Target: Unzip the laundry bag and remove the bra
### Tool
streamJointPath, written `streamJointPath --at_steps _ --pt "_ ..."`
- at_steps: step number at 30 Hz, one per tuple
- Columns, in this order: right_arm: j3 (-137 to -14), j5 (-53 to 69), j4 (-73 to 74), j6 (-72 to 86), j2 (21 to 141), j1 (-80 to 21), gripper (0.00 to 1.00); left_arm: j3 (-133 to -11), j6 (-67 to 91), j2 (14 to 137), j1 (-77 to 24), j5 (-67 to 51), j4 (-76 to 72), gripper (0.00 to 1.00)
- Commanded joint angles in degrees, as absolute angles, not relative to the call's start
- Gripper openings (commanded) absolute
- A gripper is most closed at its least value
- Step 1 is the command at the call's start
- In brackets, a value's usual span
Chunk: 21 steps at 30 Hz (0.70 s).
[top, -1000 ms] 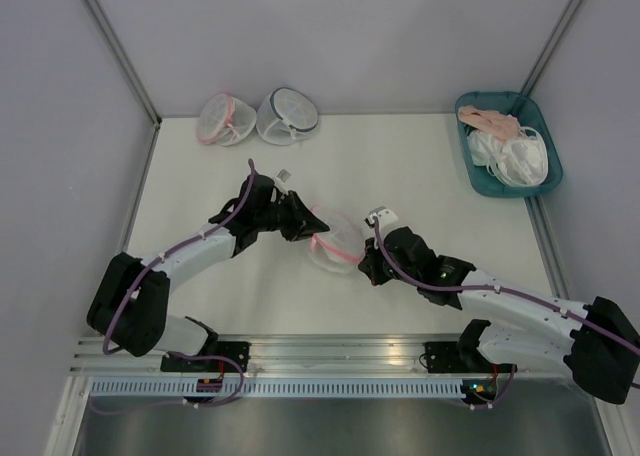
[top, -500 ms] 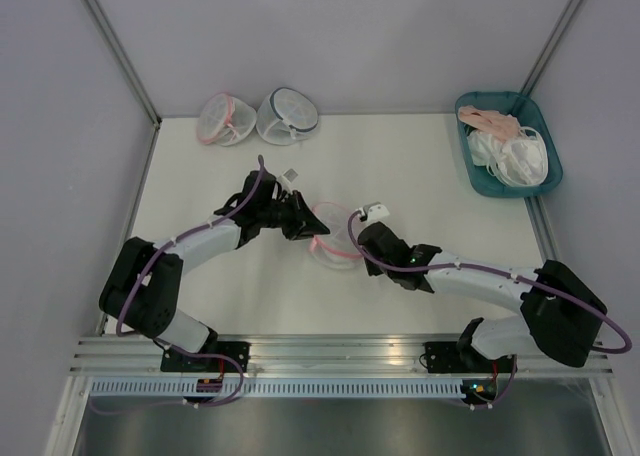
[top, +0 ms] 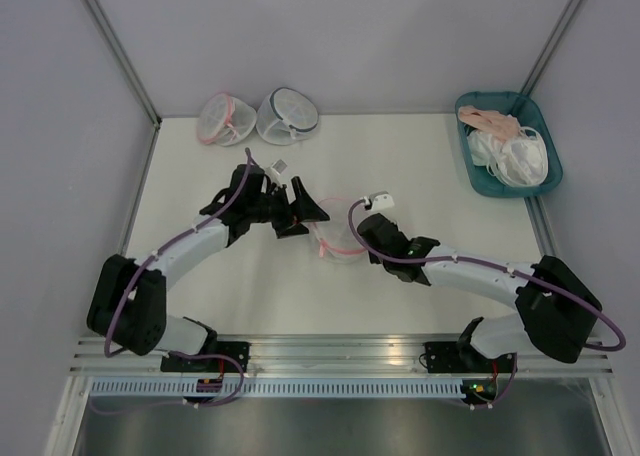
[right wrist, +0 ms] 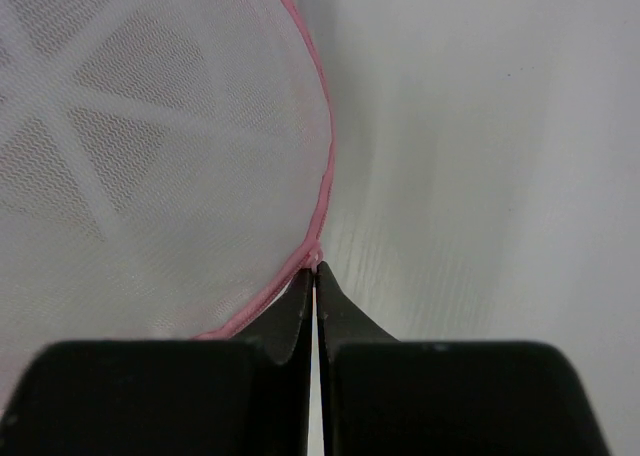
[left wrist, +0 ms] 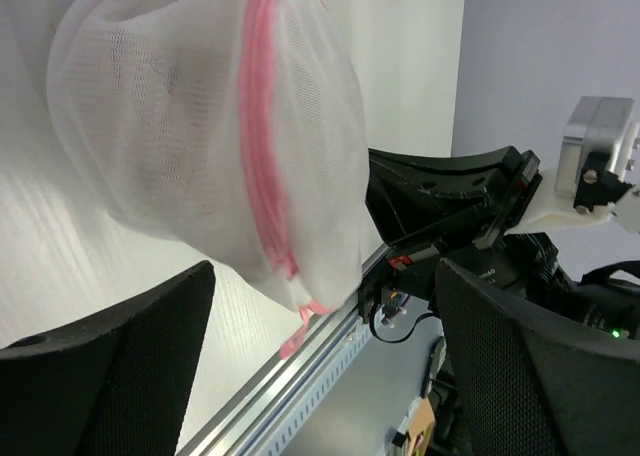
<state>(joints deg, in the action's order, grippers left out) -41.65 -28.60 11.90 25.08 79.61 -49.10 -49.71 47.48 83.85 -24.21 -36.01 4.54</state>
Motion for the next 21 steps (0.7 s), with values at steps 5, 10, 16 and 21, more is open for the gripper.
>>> streamJointPath --at_steps 5,10,16,21 --pt "-40.5 -21.4 10.3 22.4 74.3 -49.1 0.00 -43.3 50.2 68.8 -24.3 -29.9 10.7 0.96" --pt "-37.8 -3.4 3.9 20.0 69.4 -49.0 0.00 -37.3 55.8 57.6 -27.2 -29.2 13.5 0.98" --pt "-36.9 16.6 -3.2 19.8 67.0 -49.4 0.00 -31.7 64.0 47.7 -32.0 -25.3 14.7 0.99" --pt "-38.3 22.0 -6.0 20.3 69.5 -51.3 0.01 -30.4 67.1 49.0 -35.9 -22.4 13.1 0.99"
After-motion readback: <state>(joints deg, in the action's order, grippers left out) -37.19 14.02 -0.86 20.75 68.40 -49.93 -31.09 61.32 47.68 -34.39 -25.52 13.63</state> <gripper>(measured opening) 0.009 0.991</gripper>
